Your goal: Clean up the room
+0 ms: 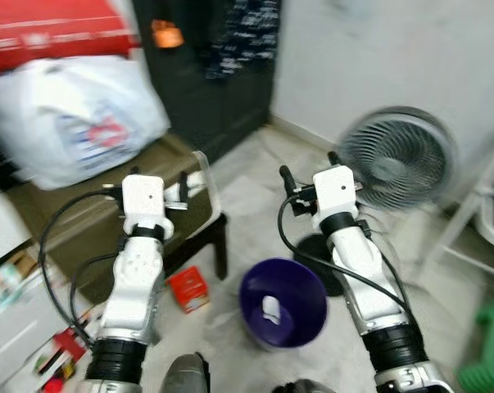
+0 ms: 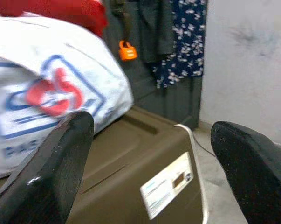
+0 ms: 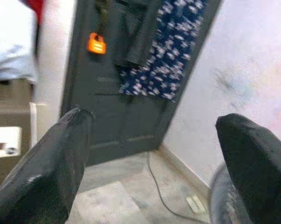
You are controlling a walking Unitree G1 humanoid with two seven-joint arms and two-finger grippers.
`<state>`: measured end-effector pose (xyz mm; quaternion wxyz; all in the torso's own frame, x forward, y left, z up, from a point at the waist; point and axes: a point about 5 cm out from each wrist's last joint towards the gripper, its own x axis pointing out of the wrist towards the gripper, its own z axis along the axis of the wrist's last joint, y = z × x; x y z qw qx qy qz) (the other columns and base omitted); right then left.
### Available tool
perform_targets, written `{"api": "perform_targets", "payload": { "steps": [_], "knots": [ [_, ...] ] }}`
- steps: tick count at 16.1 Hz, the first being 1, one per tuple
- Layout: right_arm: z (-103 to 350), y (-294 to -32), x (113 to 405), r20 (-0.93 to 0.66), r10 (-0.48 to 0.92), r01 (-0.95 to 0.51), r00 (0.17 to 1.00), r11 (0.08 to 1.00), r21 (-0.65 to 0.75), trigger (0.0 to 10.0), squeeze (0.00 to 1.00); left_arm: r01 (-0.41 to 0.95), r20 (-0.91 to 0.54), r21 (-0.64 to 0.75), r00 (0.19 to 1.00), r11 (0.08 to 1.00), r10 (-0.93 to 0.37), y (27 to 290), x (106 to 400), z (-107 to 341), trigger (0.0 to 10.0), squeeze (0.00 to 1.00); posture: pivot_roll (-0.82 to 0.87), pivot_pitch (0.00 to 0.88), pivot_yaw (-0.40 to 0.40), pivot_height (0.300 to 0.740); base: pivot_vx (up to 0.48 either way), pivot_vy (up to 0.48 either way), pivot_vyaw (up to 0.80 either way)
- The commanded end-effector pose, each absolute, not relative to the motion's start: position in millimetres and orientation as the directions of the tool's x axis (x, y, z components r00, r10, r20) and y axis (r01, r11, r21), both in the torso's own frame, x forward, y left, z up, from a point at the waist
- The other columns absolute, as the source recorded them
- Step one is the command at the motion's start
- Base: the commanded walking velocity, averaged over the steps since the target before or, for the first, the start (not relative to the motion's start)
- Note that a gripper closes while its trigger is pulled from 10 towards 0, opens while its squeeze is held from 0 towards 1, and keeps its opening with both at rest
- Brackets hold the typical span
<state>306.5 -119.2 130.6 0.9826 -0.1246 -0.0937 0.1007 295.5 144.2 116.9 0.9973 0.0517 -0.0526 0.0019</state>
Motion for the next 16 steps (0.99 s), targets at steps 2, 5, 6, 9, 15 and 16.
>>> {"api": "perform_targets", "payload": {
  "steps": [2,5,6,9,15,16],
  "knots": [
    [131.4,-114.1,308.4,0.164,0.247,-0.196,0.955,0.941,-0.277,10.0,0.00,0.003,0.131,0.107,0.991,0.994,-0.018,143.0,296.7,122.7,10.0,0.00,0.04,0.000,-0.034,0.740,0.000,0.000,0.80],
    [131.2,-115.0,308.7,0.163,0.242,-0.193,0.956,0.943,-0.271,10.0,0.00,0.020,0.125,0.099,0.992,0.995,-0.033,141.4,297.5,122.1,10.0,0.00,0.03,0.000,-0.033,0.740,0.000,0.000,0.80],
    [130.9,-115.2,308.6,0.161,0.240,-0.191,0.957,0.944,-0.269,10.0,0.00,0.023,0.125,0.100,0.991,0.995,-0.036,141.0,297.5,122.2,10.0,0.00,0.03,0.000,-0.033,0.740,0.000,0.000,0.79],
    [129.6,-116.3,309.1,0.159,0.224,-0.177,0.961,0.947,-0.267,10.0,0.00,0.027,0.124,0.102,0.992,0.994,-0.039,141.3,297.9,122.3,10.0,0.00,0.03,0.000,-0.026,0.740,0.000,0.000,0.80],
    [129.5,-115.5,311.8,0.156,0.232,-0.188,0.960,0.950,-0.250,10.0,0.00,0.020,0.132,0.083,0.991,0.996,-0.031,142.2,301.1,124.5,10.0,0.00,0.03,0.000,-0.027,0.740,0.000,0.000,0.33],
    [129.8,-115.5,312.1,0.156,0.233,-0.190,0.960,0.949,-0.251,10.0,0.00,0.026,0.137,0.079,0.990,0.997,-0.037,141.6,301.2,125.2,10.0,0.00,0.03,0.000,-0.028,0.740,0.000,0.000,0.00]
  ]
}}
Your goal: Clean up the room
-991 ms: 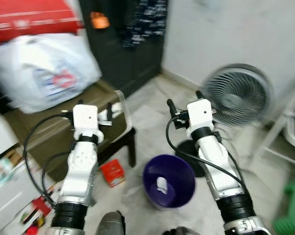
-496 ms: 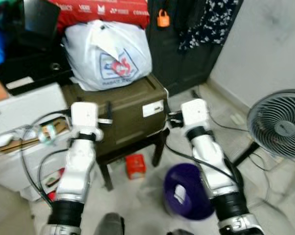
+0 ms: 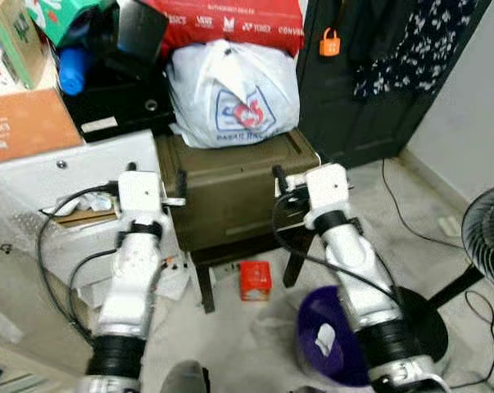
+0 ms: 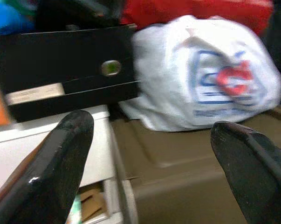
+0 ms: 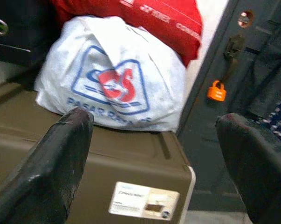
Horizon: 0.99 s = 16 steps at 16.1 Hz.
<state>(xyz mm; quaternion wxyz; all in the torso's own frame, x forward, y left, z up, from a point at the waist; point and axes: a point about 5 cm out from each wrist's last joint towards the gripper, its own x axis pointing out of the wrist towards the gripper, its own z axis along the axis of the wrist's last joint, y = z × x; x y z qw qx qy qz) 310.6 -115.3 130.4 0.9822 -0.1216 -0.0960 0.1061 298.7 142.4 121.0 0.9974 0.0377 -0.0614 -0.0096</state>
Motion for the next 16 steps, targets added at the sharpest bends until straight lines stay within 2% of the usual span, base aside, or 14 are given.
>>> {"api": "perform_targets", "payload": {
  "steps": [1,3,14,16],
  "knots": [
    [130.0,-115.5,312.4,0.157,0.234,-0.190,0.960,0.949,-0.250,10.0,0.00,0.028,0.138,0.078,0.990,0.997,-0.038,141.4,301.4,125.5,10.0,0.00,0.03,0.000,-0.028,0.740,0.000,0.000,0.00],
    [130.0,-116.1,312.7,0.158,0.228,-0.187,0.961,0.953,-0.240,10.0,0.00,0.027,0.141,0.077,0.989,0.997,-0.038,141.9,301.7,125.7,10.0,0.00,0.03,0.000,-0.027,0.740,0.000,0.000,0.00],
    [129.0,-114.6,313.3,0.153,0.230,-0.191,0.961,0.954,-0.233,10.0,0.00,0.039,0.145,0.075,0.988,0.996,-0.050,141.6,302.6,126.7,10.0,0.00,0.02,0.000,-0.023,0.740,0.336,0.000,0.00],
    [129.0,-114.0,313.2,0.153,0.232,-0.194,0.960,0.953,-0.232,10.0,0.00,0.028,0.136,0.070,0.990,0.997,-0.037,141.7,303.1,125.5,10.0,0.00,0.02,0.000,-0.022,0.740,0.000,0.000,0.00]
  ]
}}
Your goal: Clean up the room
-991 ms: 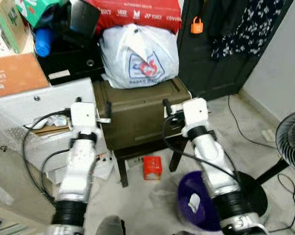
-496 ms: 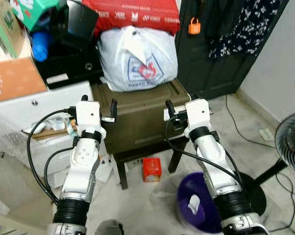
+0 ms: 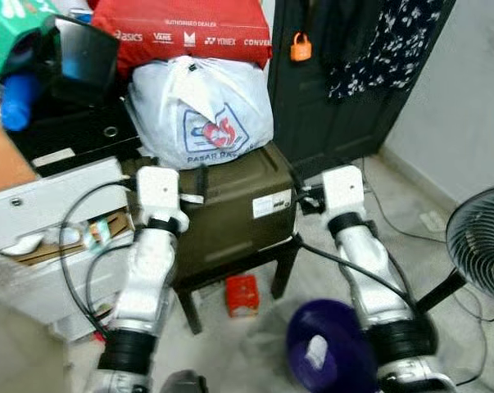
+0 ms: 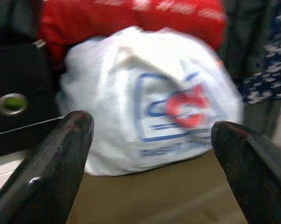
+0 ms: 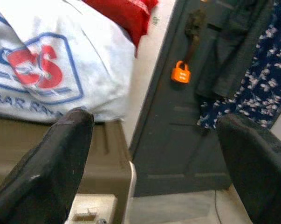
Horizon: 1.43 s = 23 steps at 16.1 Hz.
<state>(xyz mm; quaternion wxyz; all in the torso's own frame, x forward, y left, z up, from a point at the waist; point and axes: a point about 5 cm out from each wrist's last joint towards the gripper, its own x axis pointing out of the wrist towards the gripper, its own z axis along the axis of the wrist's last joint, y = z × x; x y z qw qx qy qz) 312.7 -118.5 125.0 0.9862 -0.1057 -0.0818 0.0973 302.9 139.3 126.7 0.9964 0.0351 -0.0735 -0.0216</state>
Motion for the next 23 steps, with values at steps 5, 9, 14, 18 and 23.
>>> {"api": "perform_targets", "payload": {
  "steps": [5,9,14,18,23],
  "knots": [
    [128.5,-111.7,312.8,0.153,0.250,-0.209,0.956,0.947,-0.243,10.0,0.00,0.001,0.131,0.078,0.991,0.997,-0.011,144.5,303.3,124.8,10.0,0.00,0.02,0.000,-0.021,0.740,0.000,0.000,0.24],
    [128.1,-110.1,312.9,0.151,0.260,-0.220,0.954,0.946,-0.237,10.0,0.00,-0.008,0.132,0.085,0.991,0.996,-0.004,145.6,303.4,125.0,10.0,0.00,0.03,0.000,-0.021,0.740,0.000,0.000,0.80],
    [127.3,-110.8,312.6,0.150,0.265,-0.227,0.952,0.946,-0.232,10.0,0.00,-0.007,0.131,0.093,0.991,0.996,-0.006,144.3,303.6,124.0,10.0,0.00,0.03,0.000,-0.022,0.740,0.000,0.000,0.80],
    [127.0,-110.5,312.4,0.148,0.272,-0.234,0.951,0.944,-0.232,10.0,0.00,-0.007,0.130,0.093,0.992,0.996,-0.005,144.2,303.7,123.4,10.0,0.00,0.03,0.000,-0.024,0.740,0.000,0.000,0.80],
    [127.6,-111.2,313.2,0.150,0.265,-0.227,0.953,0.947,-0.229,10.0,0.00,-0.015,0.146,0.086,0.989,0.996,0.002,148.0,307.8,126.0,10.0,0.00,0.02,0.000,-0.023,0.740,0.000,0.000,0.64]
  ]
}}
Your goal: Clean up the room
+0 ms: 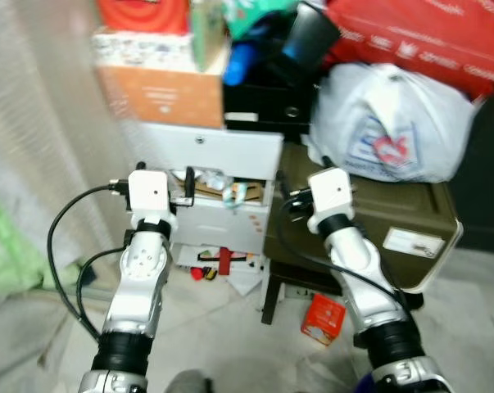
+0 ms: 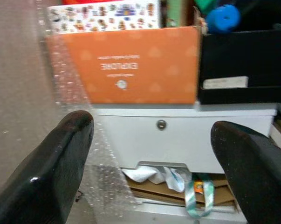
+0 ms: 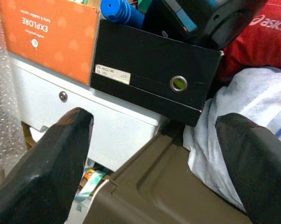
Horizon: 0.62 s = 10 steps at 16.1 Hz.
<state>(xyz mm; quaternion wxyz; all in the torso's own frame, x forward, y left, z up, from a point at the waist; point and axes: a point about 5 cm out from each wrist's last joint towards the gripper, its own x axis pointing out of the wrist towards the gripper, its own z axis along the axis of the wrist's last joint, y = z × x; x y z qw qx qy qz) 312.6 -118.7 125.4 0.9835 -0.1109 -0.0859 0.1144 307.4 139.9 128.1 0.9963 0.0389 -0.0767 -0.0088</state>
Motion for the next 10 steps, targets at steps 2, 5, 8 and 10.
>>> {"api": "perform_targets", "payload": {
  "steps": [2,5,8,10],
  "knots": [
    [127.9,-111.8,314.2,0.151,0.257,-0.222,0.955,0.951,-0.216,10.0,0.00,0.007,0.162,0.079,0.987,0.997,-0.019,148.0,309.7,129.3,10.0,0.00,0.02,0.000,-0.023,0.740,0.000,0.000,0.00],
    [128.9,-112.0,314.3,0.157,0.257,-0.220,0.954,0.950,-0.220,10.0,0.00,0.027,0.168,0.076,0.985,0.997,-0.039,144.2,308.3,129.1,10.0,0.00,0.02,0.000,-0.023,0.740,0.000,0.000,0.00],
    [128.6,-113.2,314.5,0.155,0.245,-0.208,0.957,0.953,-0.220,10.0,0.00,0.035,0.169,0.071,0.985,0.997,-0.046,143.8,308.7,128.8,10.0,0.00,0.02,0.000,-0.023,0.740,0.089,0.000,0.00],
    [128.3,-114.4,314.9,0.153,0.239,-0.205,0.959,0.956,-0.211,10.0,0.00,0.043,0.169,0.069,0.984,0.997,-0.054,143.0,308.6,128.2,10.0,0.00,0.02,0.000,-0.023,0.740,0.270,0.000,-0.63]
  ]
}}
